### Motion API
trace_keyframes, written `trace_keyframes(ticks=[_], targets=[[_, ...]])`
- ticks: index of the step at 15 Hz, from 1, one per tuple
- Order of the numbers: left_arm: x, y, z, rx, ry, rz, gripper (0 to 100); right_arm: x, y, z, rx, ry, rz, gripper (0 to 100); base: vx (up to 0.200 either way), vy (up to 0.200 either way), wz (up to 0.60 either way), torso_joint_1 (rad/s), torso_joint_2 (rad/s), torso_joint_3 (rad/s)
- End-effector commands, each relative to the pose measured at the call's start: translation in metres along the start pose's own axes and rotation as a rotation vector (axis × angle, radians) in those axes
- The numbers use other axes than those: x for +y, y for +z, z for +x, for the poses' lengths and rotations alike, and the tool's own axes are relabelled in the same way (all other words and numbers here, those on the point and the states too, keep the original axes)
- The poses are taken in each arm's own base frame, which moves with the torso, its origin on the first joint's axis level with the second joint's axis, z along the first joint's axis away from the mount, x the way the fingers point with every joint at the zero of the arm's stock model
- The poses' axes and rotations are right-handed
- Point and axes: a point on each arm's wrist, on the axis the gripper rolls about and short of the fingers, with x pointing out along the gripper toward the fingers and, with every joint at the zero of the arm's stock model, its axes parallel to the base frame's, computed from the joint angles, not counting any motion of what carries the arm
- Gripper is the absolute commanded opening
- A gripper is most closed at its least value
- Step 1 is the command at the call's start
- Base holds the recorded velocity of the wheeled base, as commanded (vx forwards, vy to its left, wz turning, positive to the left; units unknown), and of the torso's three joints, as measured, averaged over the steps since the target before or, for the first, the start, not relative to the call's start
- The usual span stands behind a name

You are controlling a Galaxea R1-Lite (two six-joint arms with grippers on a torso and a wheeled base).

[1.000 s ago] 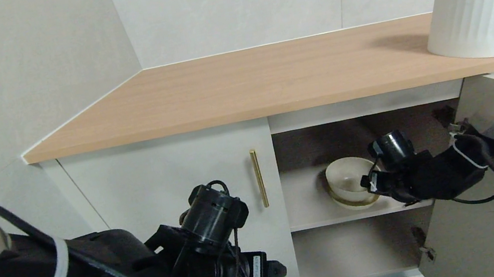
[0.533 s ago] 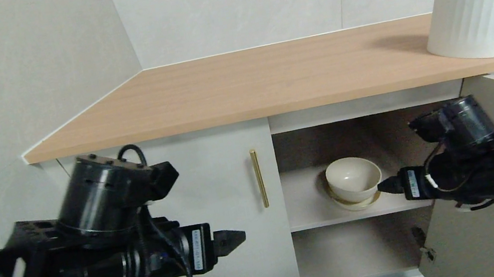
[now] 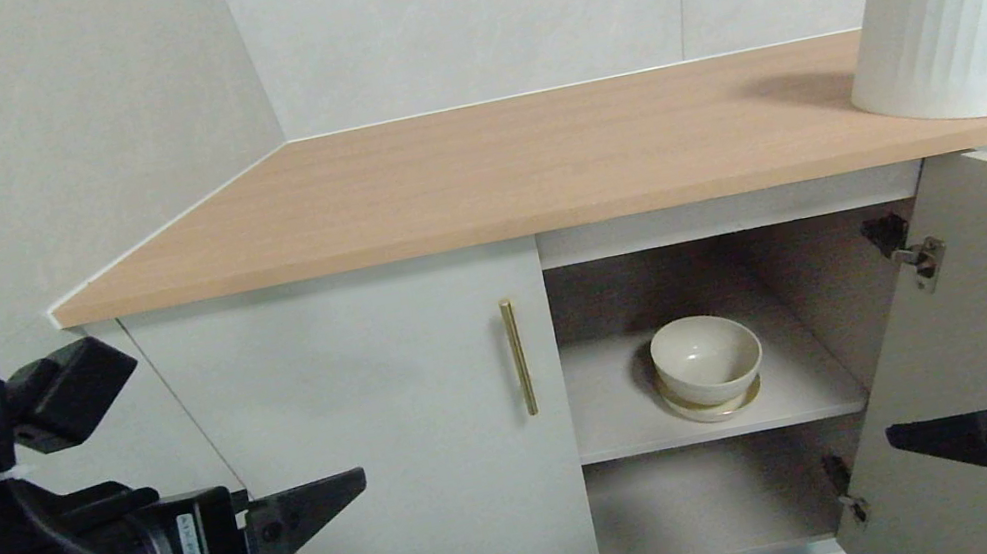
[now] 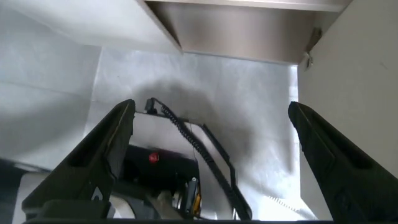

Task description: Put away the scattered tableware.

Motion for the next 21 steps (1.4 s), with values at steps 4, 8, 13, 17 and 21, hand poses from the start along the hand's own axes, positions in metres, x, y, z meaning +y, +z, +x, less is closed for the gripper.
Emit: trace_keyframes(ticks=[4, 8, 13, 17, 21], targets=[[0.0037, -0.0048, -0.0064, -0.007, -0.002, 0.005, 100, 0.0010, -0.0071, -0.0066, -0.008, 0.019, -0.016, 100, 0.000, 0.000, 0.00, 0.000, 0.00, 0.000], [0.0035, -0.0054, -0.0054, 0.002, -0.011, 0.006, 100, 0.0017, -0.0084, -0.0056, 0.001, 0.020, -0.021, 100, 0.000, 0.000, 0.00, 0.000, 0.00, 0.000], [0.0040, -0.0074, -0.0004, 0.023, -0.002, 0.007, 100, 0.0016, -0.0084, -0.0059, -0.001, 0.021, -0.021, 100, -0.120, 0.000, 0.00, 0.006, 0.00, 0.001], [0.0041, -0.0079, 0.0001, 0.026, -0.001, 0.007, 100, 0.0014, -0.0093, -0.0052, 0.005, 0.020, -0.023, 100, -0.200, 0.000, 0.00, 0.001, 0.00, 0.005], [0.0046, -0.0091, 0.0009, 0.031, 0.001, 0.008, 100, 0.0014, -0.0093, -0.0052, 0.005, 0.020, -0.023, 100, -0.200, 0.000, 0.00, 0.001, 0.00, 0.000]])
